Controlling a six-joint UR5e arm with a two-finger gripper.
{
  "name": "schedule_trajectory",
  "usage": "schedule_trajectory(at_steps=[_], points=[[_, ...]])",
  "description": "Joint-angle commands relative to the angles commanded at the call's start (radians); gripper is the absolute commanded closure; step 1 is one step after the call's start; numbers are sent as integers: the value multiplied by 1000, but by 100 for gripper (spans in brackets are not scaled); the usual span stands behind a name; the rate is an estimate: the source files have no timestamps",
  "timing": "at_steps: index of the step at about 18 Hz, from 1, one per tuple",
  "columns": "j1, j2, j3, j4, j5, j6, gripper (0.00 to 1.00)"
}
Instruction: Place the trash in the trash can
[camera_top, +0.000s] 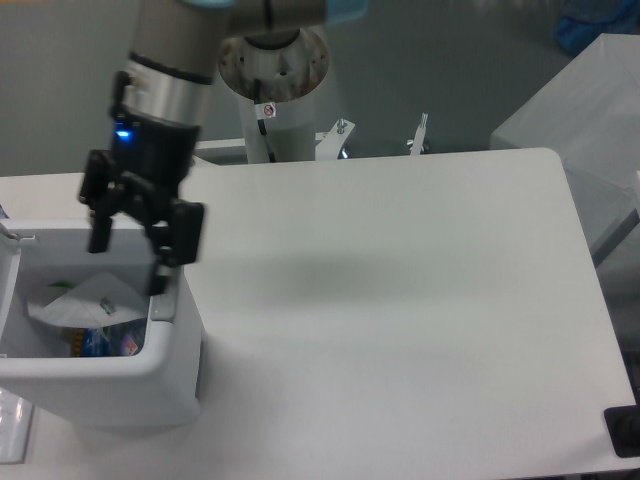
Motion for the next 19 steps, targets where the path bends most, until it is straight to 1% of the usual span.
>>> schedule_trajectory(at_steps=[2,4,5,7,8,10,11,13,16,18,19], points=[[60,-29,35,0,3,6,0],[89,-49,89,-6,11,15,0],[105,-57,100,-6,18,21,0],[144,-57,114,-12,52,90,0],[158,-55,129,-29,70,133,0],[166,-46,137,-128,122,223,0],[169,-45,137,-164,153,285,0],[175,-34,131,-205,217,413,0],[186,-3,111,-251,308,543,0],[203,20,103,-296,311,590,0],[215,29,97,-308,311,597,0]])
